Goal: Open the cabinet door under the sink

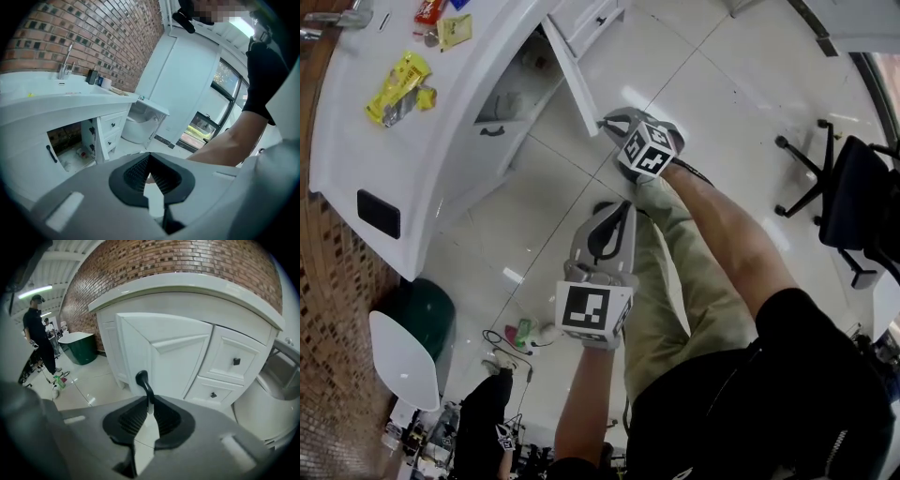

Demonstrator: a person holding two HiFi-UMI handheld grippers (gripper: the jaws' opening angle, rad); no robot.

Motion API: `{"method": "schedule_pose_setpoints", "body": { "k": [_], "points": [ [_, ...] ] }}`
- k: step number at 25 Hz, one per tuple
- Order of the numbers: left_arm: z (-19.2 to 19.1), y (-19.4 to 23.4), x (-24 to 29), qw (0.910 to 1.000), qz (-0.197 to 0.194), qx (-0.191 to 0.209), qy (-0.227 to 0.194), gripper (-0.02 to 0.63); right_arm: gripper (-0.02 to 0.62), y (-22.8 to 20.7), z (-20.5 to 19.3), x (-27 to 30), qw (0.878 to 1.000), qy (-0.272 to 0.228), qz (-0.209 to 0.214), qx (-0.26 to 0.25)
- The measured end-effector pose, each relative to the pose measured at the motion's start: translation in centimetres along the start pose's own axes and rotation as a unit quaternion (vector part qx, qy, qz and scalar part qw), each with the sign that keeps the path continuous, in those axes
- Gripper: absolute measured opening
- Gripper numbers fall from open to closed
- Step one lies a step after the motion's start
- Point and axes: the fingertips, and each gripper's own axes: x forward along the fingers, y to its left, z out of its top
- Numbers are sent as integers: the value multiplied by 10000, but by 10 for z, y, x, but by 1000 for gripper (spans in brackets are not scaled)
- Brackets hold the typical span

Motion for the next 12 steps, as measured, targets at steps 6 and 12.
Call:
{"method": "schedule_pose_setpoints", "body": {
  "k": [6, 12],
  "points": [
    [4, -15, 20, 9997, -209, 85, 137, 15, 23, -19, -11, -11, 9997, -99, -121, 210],
    [10, -15, 36, 9988, -379, 178, 248, 15, 20, -37, -22, -21, 9986, -147, -261, 425]
  ]
}}
